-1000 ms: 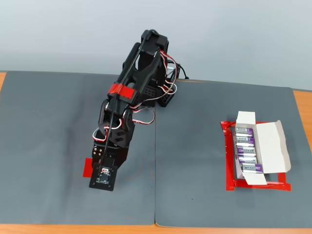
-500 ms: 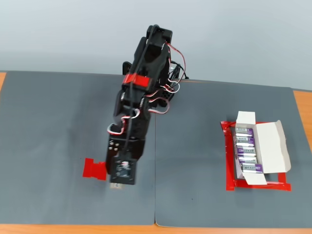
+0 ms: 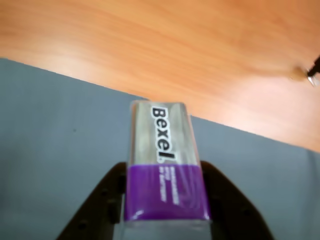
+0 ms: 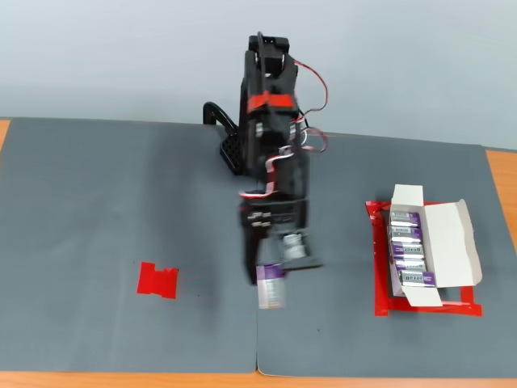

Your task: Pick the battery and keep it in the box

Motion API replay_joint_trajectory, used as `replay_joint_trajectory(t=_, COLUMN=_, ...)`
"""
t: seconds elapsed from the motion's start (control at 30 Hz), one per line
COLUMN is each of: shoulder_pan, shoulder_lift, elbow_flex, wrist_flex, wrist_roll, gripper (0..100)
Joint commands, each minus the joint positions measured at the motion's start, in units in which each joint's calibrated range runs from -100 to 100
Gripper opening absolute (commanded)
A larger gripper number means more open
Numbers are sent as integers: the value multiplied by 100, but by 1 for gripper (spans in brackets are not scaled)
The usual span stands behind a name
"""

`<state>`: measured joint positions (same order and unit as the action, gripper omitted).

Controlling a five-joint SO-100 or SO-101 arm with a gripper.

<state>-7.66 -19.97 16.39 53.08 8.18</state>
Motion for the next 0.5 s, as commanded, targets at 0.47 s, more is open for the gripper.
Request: replay_joint_trajectory(t=0.47, shoulder_pan=-2699, shoulder_lift=-500, elbow_flex=-151, wrist_flex=13, wrist_roll=-24, gripper=11)
